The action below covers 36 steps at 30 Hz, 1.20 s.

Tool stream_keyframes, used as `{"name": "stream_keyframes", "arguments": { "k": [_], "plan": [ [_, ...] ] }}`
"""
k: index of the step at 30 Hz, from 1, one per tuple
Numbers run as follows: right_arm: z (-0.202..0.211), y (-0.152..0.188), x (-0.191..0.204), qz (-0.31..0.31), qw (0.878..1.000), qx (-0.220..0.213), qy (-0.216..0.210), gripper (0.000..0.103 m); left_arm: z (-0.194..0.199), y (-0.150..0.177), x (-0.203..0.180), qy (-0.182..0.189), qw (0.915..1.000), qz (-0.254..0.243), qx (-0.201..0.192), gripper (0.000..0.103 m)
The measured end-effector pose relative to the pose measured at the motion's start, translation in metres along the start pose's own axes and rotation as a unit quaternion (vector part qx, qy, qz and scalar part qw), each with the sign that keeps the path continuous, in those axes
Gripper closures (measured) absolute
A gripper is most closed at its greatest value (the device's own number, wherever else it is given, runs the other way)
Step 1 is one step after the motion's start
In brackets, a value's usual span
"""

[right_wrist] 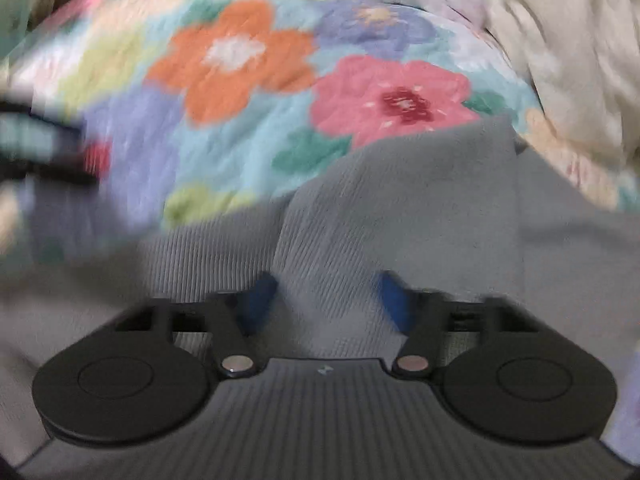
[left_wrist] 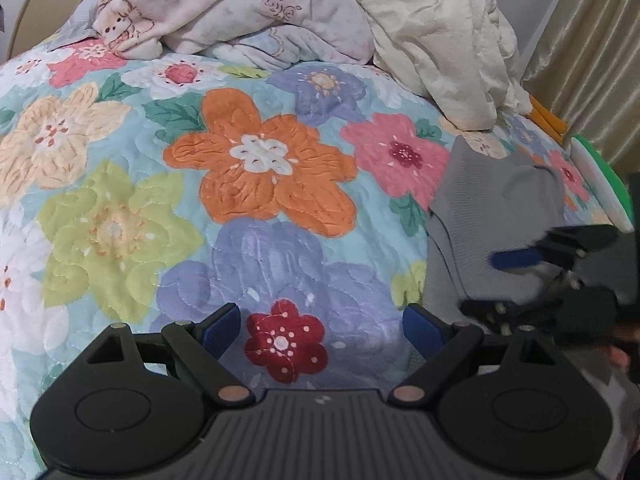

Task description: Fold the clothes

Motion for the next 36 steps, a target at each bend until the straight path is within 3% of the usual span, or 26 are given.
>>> {"name": "stream_keyframes", "arguments": {
  "k": [5, 8, 9, 10, 11, 13, 14, 16, 18, 20, 22, 23, 26, 28, 30, 32, 33, 34, 35, 36],
  "plan": [
    [0.085, -0.014, -0.072, -0.144, 0.983, -0.109, -0.009, 0.098, 0.002, 0.005, -0.013, 0.004, 0.9995, -0.033, 0.001, 0.014],
    [0.151, 0.008, -0.107, -0.218, 0.954, -0.206, 0.018, 0.098, 0.003, 0.008, -0.024, 0.008, 0.9981, -0.060, 0.003, 0.014],
    [0.169, 0.026, -0.118, -0.250, 0.938, -0.241, 0.023, 0.098, 0.004, 0.010, -0.028, 0.009, 0.9975, -0.070, 0.003, 0.014],
    [0.190, 0.057, -0.134, -0.303, 0.910, -0.283, 0.030, 0.098, 0.005, 0.011, -0.032, 0.010, 0.9968, -0.079, 0.003, 0.014],
    [0.201, 0.079, -0.143, -0.337, 0.891, -0.302, 0.035, 0.098, 0.005, 0.012, -0.035, 0.011, 0.9960, -0.088, 0.004, 0.014],
    [0.201, 0.138, -0.161, -0.428, 0.848, -0.304, 0.065, 0.098, 0.007, 0.015, -0.043, 0.014, 0.9942, -0.107, 0.005, 0.013],
    [0.197, 0.157, -0.166, -0.452, 0.840, -0.290, 0.081, 0.098, 0.007, 0.016, -0.046, 0.015, 0.9932, -0.116, 0.005, 0.014],
    [0.177, 0.183, -0.176, -0.473, 0.845, -0.226, 0.105, 0.098, 0.006, 0.018, -0.054, 0.024, 0.9912, -0.130, 0.009, 0.014],
    [0.161, 0.194, -0.182, -0.479, 0.853, -0.186, 0.089, 0.098, 0.005, 0.020, -0.062, 0.051, 0.9889, -0.139, 0.016, 0.014],
    [0.149, 0.184, -0.181, -0.462, 0.870, -0.144, 0.091, 0.098, 0.015, 0.024, -0.075, 0.082, 0.9836, -0.159, 0.023, 0.014],
    [0.139, 0.161, -0.174, -0.436, 0.888, -0.122, 0.080, 0.098, 0.032, 0.031, -0.098, 0.105, 0.9725, -0.207, 0.023, 0.012],
    [0.136, 0.151, -0.169, -0.427, 0.894, -0.117, 0.073, 0.098, 0.040, 0.036, -0.111, 0.117, 0.9644, -0.237, 0.013, 0.004],
    [0.136, 0.069, -0.139, -0.359, 0.927, -0.106, 0.003, 0.098, 0.039, 0.053, -0.146, 0.080, 0.9451, -0.317, 0.003, 0.000],
    [0.151, 0.005, -0.110, -0.292, 0.946, -0.120, -0.067, 0.098, 0.034, 0.050, -0.131, 0.058, 0.9551, -0.290, 0.007, 0.000],
    [0.172, -0.047, -0.084, -0.234, 0.948, -0.160, -0.142, 0.098, 0.030, 0.045, -0.110, 0.037, 0.9677, -0.249, 0.012, 0.005],
    [0.190, -0.078, -0.071, -0.191, 0.945, -0.201, -0.176, 0.098, 0.025, 0.039, -0.089, 0.016, 0.9780, -0.207, 0.018, 0.032],
    [0.199, -0.093, -0.064, -0.157, 0.941, -0.234, -0.187, 0.098, 0.023, 0.037, -0.079, 0.005, 0.9823, -0.186, 0.021, 0.037],
    [0.202, -0.101, -0.061, -0.141, 0.937, -0.253, -0.193, 0.098, 0.021, 0.034, -0.068, -0.005, 0.9860, -0.165, 0.024, 0.050],
    [0.200, -0.104, -0.062, -0.139, 0.934, -0.263, -0.197, 0.098, 0.018, 0.031, -0.058, -0.016, 0.9891, -0.144, 0.027, 0.063],
    [0.185, -0.106, -0.073, -0.155, 0.928, -0.268, -0.208, 0.098, 0.016, 0.029, -0.047, -0.026, 0.9917, -0.122, 0.029, 0.070]
  ]
}}
Point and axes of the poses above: each gripper's, at about its wrist camera, not at the fingertips, and z roughly against the way its jaws point, x to its left, y to its underside, the point moved 2 cm from there along -z, roughly the way its jaws point, and after that the axes turned 10 degrees about x, right-handed, at the moved point
